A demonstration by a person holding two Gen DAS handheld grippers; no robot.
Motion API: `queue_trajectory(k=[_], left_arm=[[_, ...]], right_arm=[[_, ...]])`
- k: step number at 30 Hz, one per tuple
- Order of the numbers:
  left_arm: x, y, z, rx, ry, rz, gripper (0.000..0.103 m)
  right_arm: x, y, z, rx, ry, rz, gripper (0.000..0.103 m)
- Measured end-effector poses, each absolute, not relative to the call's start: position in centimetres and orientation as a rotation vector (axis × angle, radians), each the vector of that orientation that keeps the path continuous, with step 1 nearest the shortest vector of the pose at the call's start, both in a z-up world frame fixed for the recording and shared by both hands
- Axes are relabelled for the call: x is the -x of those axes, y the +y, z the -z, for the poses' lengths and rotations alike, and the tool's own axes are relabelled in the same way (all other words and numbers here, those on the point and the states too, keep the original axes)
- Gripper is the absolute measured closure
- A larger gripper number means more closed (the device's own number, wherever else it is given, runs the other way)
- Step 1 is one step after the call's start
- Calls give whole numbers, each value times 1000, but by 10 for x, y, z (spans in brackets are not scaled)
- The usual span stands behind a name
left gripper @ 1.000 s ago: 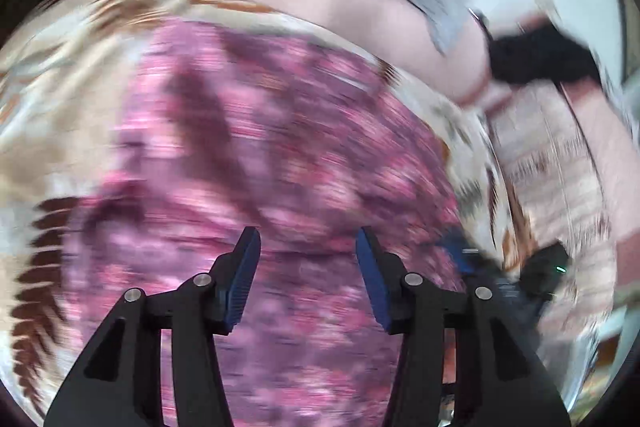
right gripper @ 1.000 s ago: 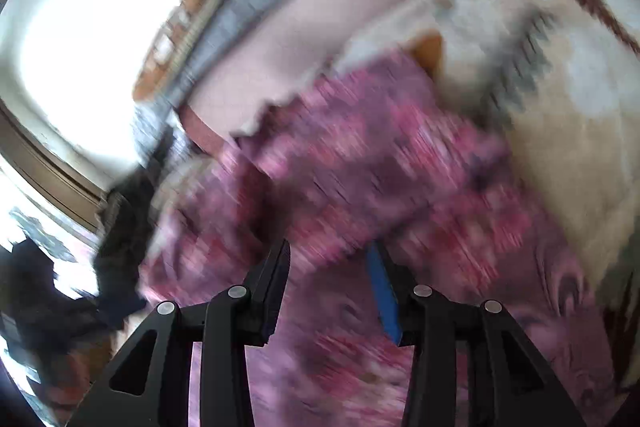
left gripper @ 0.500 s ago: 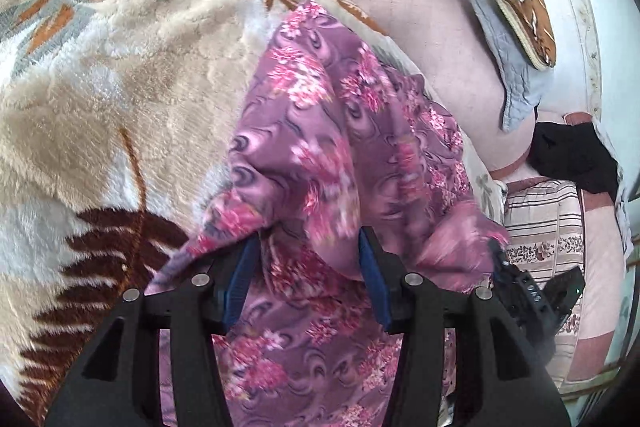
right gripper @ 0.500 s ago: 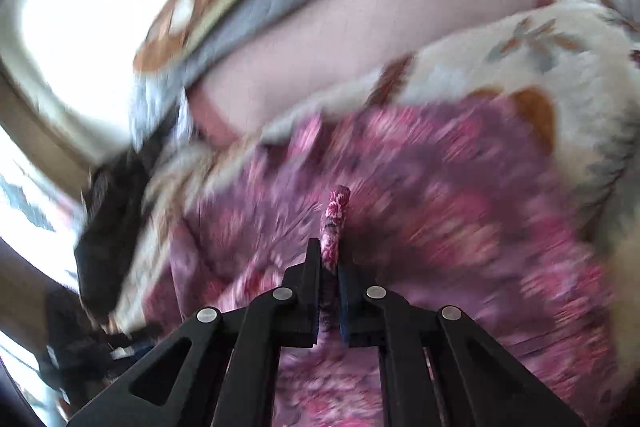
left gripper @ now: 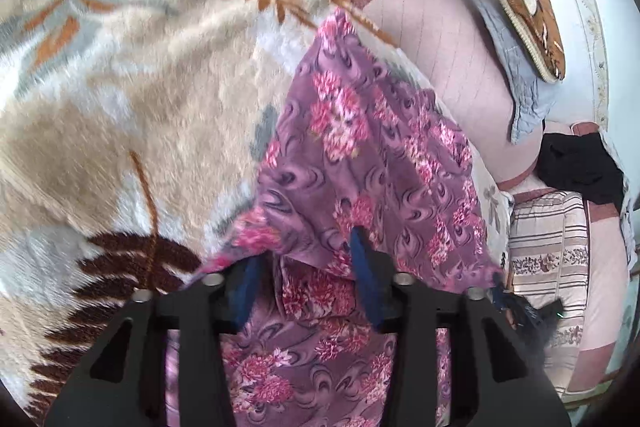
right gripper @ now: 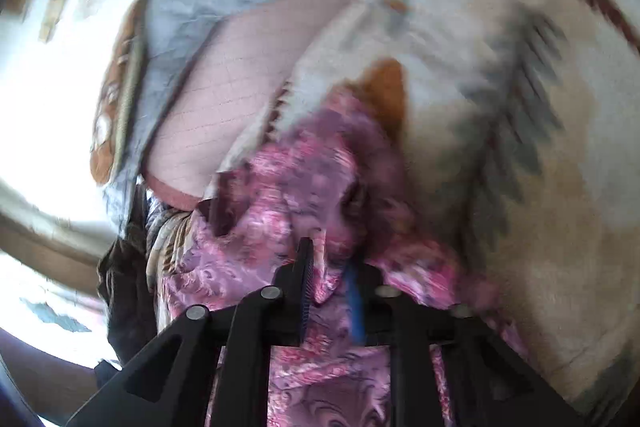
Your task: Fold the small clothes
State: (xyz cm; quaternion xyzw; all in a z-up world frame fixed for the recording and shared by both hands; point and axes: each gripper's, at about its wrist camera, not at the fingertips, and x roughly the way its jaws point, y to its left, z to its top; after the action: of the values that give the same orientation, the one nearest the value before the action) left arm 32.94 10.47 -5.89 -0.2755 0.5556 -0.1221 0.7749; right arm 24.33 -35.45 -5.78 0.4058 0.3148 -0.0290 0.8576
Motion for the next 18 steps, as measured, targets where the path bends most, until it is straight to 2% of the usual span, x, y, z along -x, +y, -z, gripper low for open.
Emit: queue_trajectory(k=[3,5,6,8,11,13,14,15,16,17,18], left_arm=[[-332,110,66,569,1223,226,81],[-334,114,77,570,1268,198,86],[-332,117,79,583,1269,201,87],[-326,118,75,578,1268,215,87],[-306,111,59,574,1252,299,87],[-298,94,46,526,1225,353,86],[-298,85,41,487,1208,360,81],[-299,77,39,446,1196,361,70],[-301,66,39,381,1190,342,63],[-305,57,44,326,1197,304,57],[-308,54,50,301,1216,289,57]], right_arm=[[-231,-357,50,-875,571,46,97],[-233,-359,69,-880,676,97,97],[-235,-360,85,-867,776,127,97],[-229,-361,98,-875,832,123,98],[-206,-362,72,-828,711,184,91],[-198,-357,52,-775,598,160,91],[-199,-352,45,-744,587,149,91],[-207,-346,42,-706,609,129,91],[-213,-342,42,-683,630,120,90],[-223,-335,49,-641,680,126,89],[-230,-331,61,-615,749,132,83]])
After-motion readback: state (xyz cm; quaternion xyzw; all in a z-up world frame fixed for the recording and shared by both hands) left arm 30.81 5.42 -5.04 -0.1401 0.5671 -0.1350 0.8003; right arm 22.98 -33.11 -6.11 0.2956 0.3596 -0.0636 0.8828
